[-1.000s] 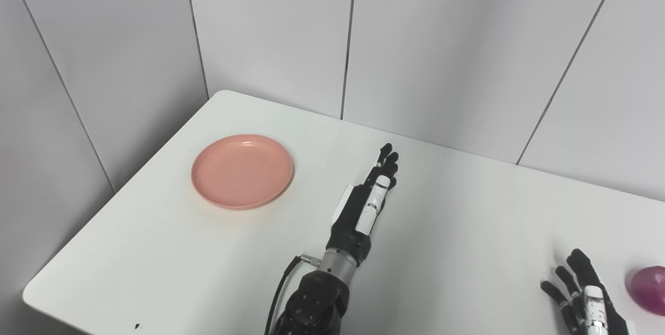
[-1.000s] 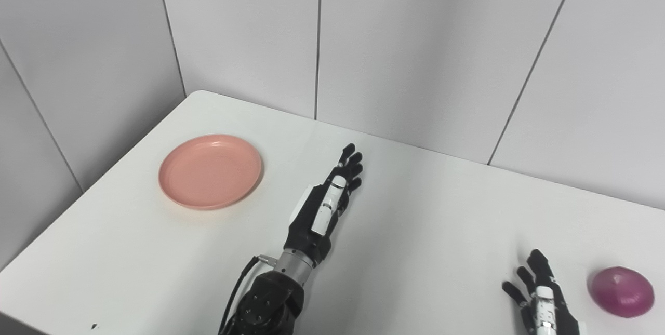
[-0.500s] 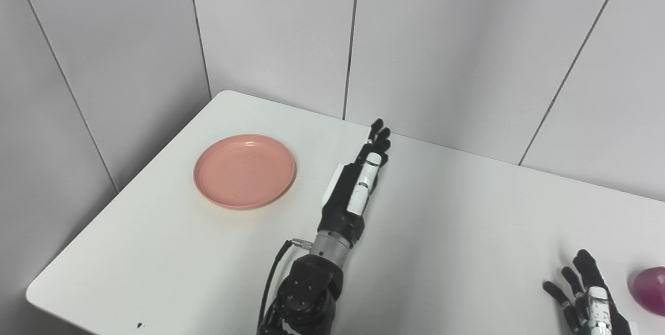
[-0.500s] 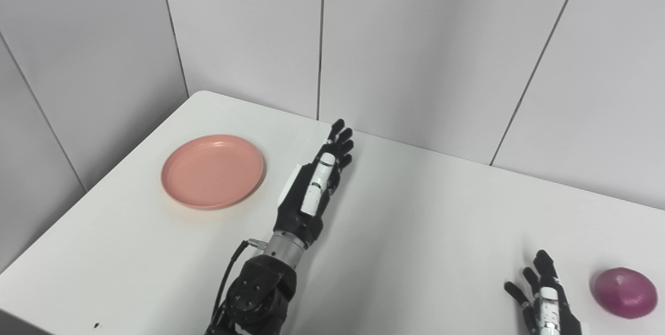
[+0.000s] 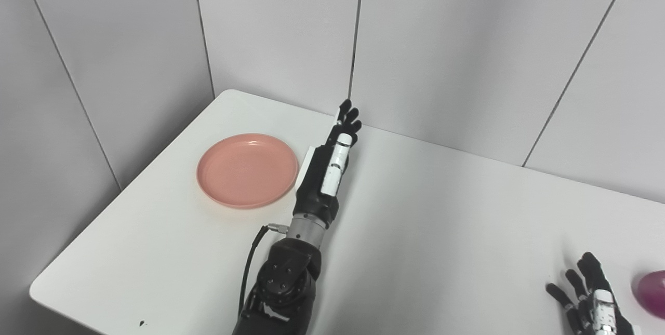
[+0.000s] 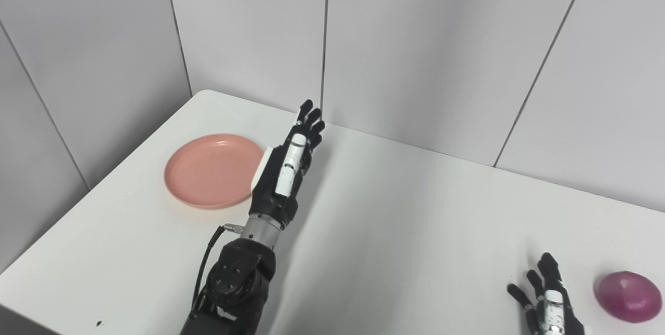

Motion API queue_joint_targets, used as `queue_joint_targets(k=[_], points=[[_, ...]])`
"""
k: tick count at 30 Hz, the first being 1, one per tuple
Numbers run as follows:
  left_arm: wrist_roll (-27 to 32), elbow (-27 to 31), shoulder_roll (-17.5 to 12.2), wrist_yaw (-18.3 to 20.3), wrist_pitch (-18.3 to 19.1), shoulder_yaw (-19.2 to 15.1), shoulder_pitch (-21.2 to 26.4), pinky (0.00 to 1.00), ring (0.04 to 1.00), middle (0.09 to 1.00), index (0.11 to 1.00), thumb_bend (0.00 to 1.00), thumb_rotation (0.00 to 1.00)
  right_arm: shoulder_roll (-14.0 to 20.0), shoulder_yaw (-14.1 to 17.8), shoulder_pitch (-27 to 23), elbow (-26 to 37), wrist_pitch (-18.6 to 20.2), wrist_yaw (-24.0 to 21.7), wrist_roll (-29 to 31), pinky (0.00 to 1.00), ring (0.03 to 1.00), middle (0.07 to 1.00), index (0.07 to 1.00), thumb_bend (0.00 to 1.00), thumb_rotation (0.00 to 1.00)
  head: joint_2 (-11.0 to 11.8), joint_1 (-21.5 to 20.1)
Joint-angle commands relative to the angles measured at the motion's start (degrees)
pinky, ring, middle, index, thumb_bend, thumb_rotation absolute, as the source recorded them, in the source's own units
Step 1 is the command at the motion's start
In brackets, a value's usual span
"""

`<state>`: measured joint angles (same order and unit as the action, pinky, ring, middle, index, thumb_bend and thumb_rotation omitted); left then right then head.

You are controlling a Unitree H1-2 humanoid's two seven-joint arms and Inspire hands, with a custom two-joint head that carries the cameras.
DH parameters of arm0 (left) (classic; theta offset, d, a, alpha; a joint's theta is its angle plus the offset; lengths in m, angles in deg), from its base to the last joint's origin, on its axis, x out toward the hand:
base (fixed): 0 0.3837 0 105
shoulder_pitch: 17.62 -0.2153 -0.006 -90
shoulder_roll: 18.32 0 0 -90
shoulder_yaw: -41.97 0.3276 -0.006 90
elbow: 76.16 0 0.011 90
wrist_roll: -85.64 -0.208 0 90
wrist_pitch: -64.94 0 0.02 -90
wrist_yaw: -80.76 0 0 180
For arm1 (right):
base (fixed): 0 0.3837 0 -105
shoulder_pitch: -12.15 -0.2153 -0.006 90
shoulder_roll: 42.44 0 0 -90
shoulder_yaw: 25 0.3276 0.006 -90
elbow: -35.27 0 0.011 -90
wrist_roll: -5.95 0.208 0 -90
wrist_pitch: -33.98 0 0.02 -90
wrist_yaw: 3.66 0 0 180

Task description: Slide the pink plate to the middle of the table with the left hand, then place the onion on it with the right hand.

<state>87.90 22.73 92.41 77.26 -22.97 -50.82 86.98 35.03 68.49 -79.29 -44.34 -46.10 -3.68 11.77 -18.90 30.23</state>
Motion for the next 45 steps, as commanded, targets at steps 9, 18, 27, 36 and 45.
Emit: queue_joint_targets(k=[9, 18, 27, 36, 45], points=[[0.0, 3.45, -1.78, -1.73, 1.15, -2.68, 4.86, 0.98, 0.965, 0.974, 0.962, 0.47, 1.0, -0.13, 0.03, -0.07, 0.09, 0.06, -0.32, 0.29, 0.98, 0.945, 0.958, 0.935, 0.45, 0.93, -0.27, -0.09], [1.7, 3.12, -3.57, -2.42, 1.78, -5.51, 6.68, 0.98, 0.965, 0.98, 0.961, 0.46, 1.0, -0.25, 0.08, 0.0, 0.11, 0.05, -0.19, 0.16, 0.94, 0.925, 0.942, 0.919, 0.47, 0.91, -0.42, -0.01], [2.46, 2.44, -5.85, -3.63, 1.67, -8.32, 8.13, 0.99, 0.98, 0.988, 0.977, 0.47, 1.0, -0.27, 0.14, 0.11, 0.66, 0.98, -0.23, 0.53, 1.0, 0.95, 0.963, 0.938, 0.43, 0.93, -0.47, 0.01], [2.83, 2.5, -7.23, -4.41, 1.96, -10.59, 8.87, 1.0, 0.989, 0.992, 0.983, 0.44, 1.0, 0.13, 0.09, 0.05, 0.2, 0.6, -0.55, 0.64, 0.99, 0.944, 0.959, 0.936, 0.45, 0.92, -0.54, 0.26], [2.93, 2.94, -8.52, -5.45, 2.12, -12.07, 9.0, 1.0, 1.0, 1.0, 0.994, 0.43, 1.0, 0.27, -0.05, 0.19, 0.06, 0.04, -0.71, 0.37, 0.99, 0.949, 0.963, 0.94, 0.46, 0.93, -0.61, 0.34]])
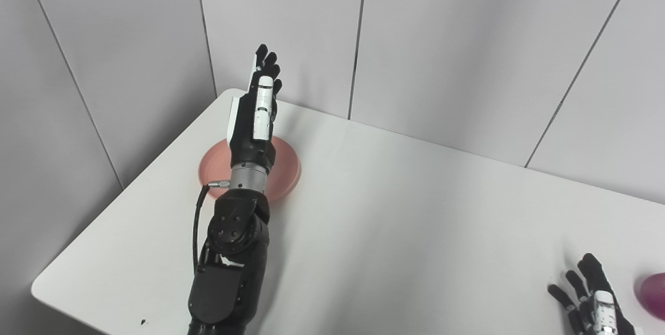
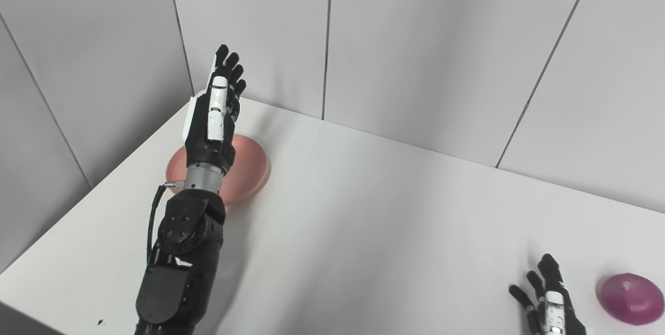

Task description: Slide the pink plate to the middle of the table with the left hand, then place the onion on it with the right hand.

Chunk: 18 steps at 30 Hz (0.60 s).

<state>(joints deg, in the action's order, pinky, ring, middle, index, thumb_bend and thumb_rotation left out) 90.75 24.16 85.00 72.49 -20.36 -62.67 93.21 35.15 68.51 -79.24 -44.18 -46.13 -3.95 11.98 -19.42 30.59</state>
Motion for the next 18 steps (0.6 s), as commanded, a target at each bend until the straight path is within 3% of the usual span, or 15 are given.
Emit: queue_joint_targets(k=[1, 18], points=[[0.12, 1.43, -1.37, -0.73, -0.4, -0.4, 2.77, 1.0, 1.0, 1.0, 0.995, 0.43, 1.0, 0.09, -0.03, 0.14, -0.05, 0.27, -0.38, 0.18, 0.99, 0.95, 0.963, 0.94, 0.46, 0.93, -0.08, -0.01], [1.03, 1.13, -4.63, -2.47, 1.12, -3.43, 3.36, 1.0, 1.0, 1.0, 0.989, 0.43, 1.0, 0.28, 0.24, 0.03, 0.4, 1.17, -0.39, 0.72, 1.0, 0.964, 0.974, 0.954, 0.42, 0.94, -0.16, 0.95]])
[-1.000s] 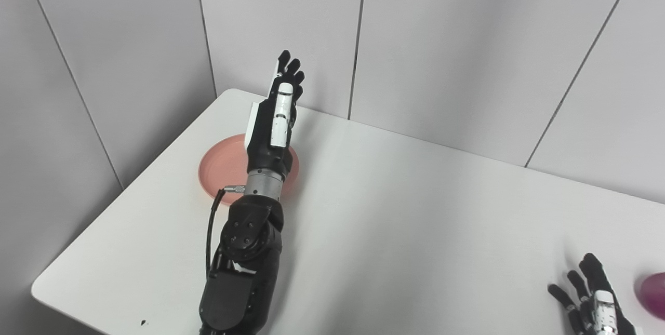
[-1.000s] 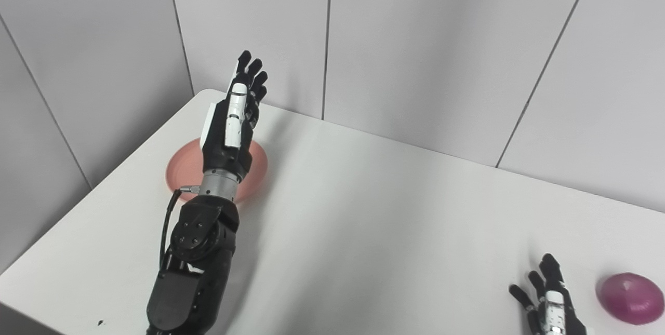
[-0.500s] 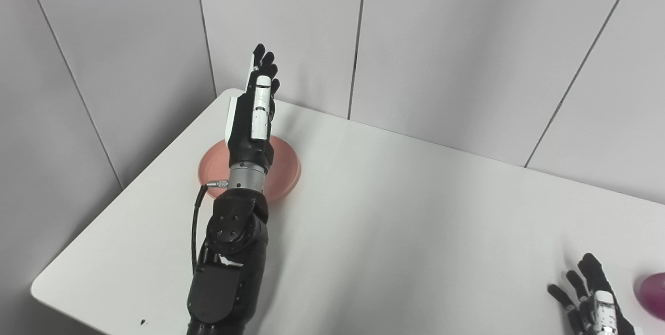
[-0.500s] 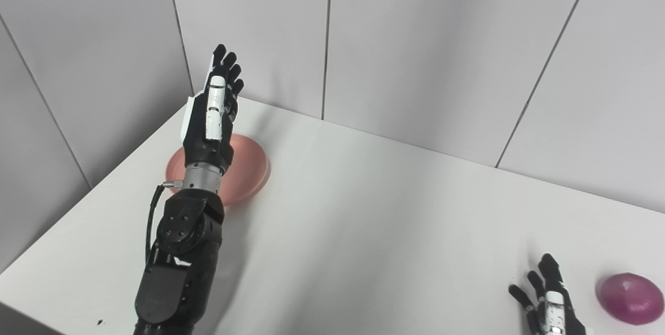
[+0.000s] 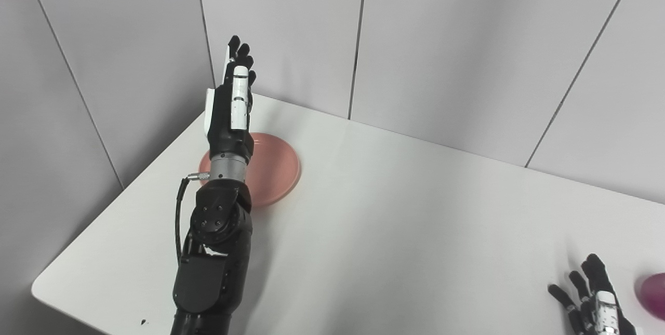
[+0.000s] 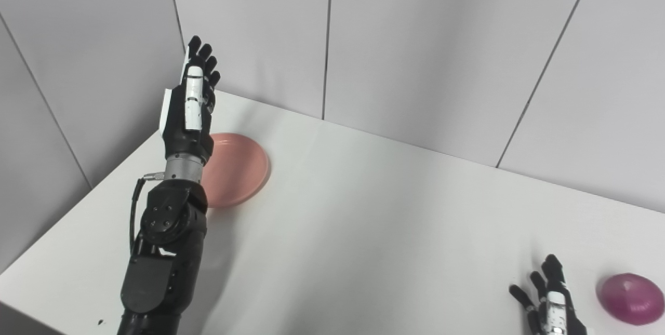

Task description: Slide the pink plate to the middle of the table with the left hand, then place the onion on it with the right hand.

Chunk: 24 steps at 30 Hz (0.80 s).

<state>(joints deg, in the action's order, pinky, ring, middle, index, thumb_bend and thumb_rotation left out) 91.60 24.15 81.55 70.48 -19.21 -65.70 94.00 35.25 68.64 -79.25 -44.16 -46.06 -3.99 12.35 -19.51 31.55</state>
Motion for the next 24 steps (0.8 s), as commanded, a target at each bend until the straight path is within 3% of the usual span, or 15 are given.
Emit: queue_joint_targets(k=[1, 8, 14, 24], points=[[0.38, 1.17, -1.38, -0.62, 0.21, -0.65, 2.58, 1.0, 1.0, 1.0, 0.988, 0.43, 1.0, 0.32, 0.05, 0.06, 0.36, 0.94, -0.4, 0.2, 1.0, 0.962, 0.973, 0.953, 0.42, 0.95, -0.18, 0.11], [1.45, 0.59, -3.44, -1.3, 0.64, -3.25, 2.38, 0.98, 0.982, 0.983, 0.964, 0.41, 1.0, 0.54, 0.13, -0.03, -0.28, 0.17, -0.73, 0.54, 1.0, 0.961, 0.972, 0.951, 0.47, 0.91, -0.4, -0.15], [2.25, -0.64, -4.71, -1.41, -0.27, -4.35, 1.91, 0.98, 0.98, 0.979, 0.956, 0.43, 1.0, 0.71, -0.06, -0.05, -0.52, -0.22, -0.63, 0.11, 1.0, 0.955, 0.966, 0.945, 0.45, 0.96, -0.3, -0.13], [3.33, -2.08, -6.1, -1.28, -0.22, -5.51, 1.79, 0.98, 0.98, 0.976, 0.966, 0.44, 1.0, 0.14, 0.24, -0.13, -0.14, 0.66, -0.07, 0.31, 0.94, 0.929, 0.943, 0.918, 0.46, 0.91, -0.27, -0.29]])
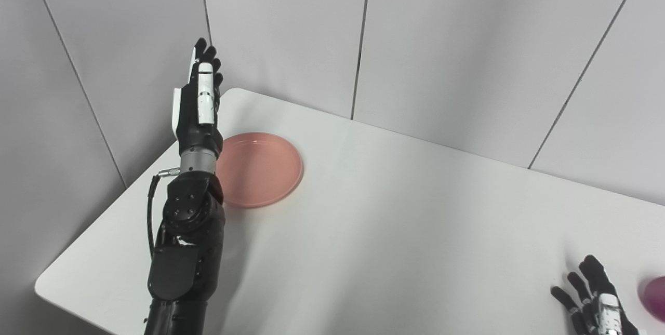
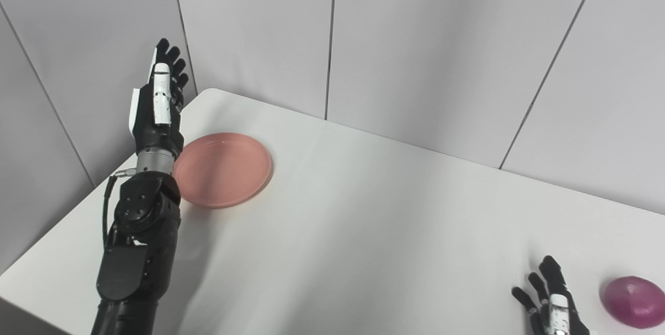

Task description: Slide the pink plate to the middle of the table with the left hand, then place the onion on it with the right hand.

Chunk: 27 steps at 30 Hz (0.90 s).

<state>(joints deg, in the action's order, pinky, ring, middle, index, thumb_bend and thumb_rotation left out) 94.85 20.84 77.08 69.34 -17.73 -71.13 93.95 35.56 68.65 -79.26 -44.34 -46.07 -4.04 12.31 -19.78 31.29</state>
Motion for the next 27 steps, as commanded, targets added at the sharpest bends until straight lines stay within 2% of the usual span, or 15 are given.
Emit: queue_joint_targets(k=[1, 3, 5, 6, 13, 15, 22, 27], points=[[0.38, 0.78, -1.82, 0.08, -2.07, -0.23, 1.92, 0.98, 0.979, 0.973, 0.964, 0.44, 1.0, -0.26, 0.39, -0.13, 0.01, 0.67, 0.02, 0.57, 0.94, 0.929, 0.943, 0.918, 0.45, 0.91, -0.09, 0.05], [0.81, 0.21, -2.13, 0.37, -2.49, -0.45, 1.96, 0.99, 0.985, 0.981, 0.972, 0.44, 1.0, -0.23, 0.44, -0.13, 0.05, 0.72, -0.05, 0.66, 0.92, 0.92, 0.937, 0.908, 0.47, 0.89, -0.08, 0.09], [1.31, -0.31, -2.34, 0.39, -2.71, -0.75, 2.0, 0.98, 0.986, 0.984, 0.972, 0.45, 1.0, -0.03, 0.31, -0.13, 0.07, 0.59, -0.19, 0.45, 0.95, 0.933, 0.947, 0.918, 0.45, 0.92, -0.12, 0.16], [1.42, -0.5, -2.42, 0.31, -2.8, -0.88, 1.99, 0.97, 0.983, 0.982, 0.965, 0.44, 1.0, 0.08, 0.24, -0.14, 0.05, 0.48, -0.23, 0.31, 0.96, 0.938, 0.952, 0.923, 0.47, 0.92, -0.12, 0.16], [1.37, -1.59, -3.17, -0.23, -3.05, -1.67, 1.62, 0.97, 0.98, 0.976, 0.956, 0.43, 1.0, 0.32, 0.25, -0.17, -0.25, 0.05, -0.49, 0.41, 0.97, 0.948, 0.96, 0.932, 0.51, 0.91, -0.1, 0.22], [0.79, -1.87, -3.57, -0.59, -3.09, -1.75, 1.33, 0.97, 0.973, 0.979, 0.953, 0.43, 1.0, 0.38, 0.33, -0.21, -0.33, 0.07, -0.53, 0.54, 0.97, 0.947, 0.959, 0.932, 0.48, 0.92, -0.02, 0.5], [1.19, -3.33, -4.64, -0.38, -3.74, -2.36, 0.27, 0.99, 0.976, 0.983, 0.962, 0.46, 1.0, 0.43, 0.36, -0.24, -0.13, 0.49, -0.48, 0.76, 1.0, 0.961, 0.97, 0.943, 0.49, 0.92, -0.07, 0.43], [2.32, -4.87, -4.89, 0.52, -5.49, -2.79, -0.08, 1.0, 0.993, 0.998, 0.97, 0.45, 1.0, 0.73, 0.34, -0.16, -0.1, -0.14, -0.87, 0.99, 0.99, 0.953, 0.963, 0.937, 0.49, 0.92, -0.14, 0.67]])
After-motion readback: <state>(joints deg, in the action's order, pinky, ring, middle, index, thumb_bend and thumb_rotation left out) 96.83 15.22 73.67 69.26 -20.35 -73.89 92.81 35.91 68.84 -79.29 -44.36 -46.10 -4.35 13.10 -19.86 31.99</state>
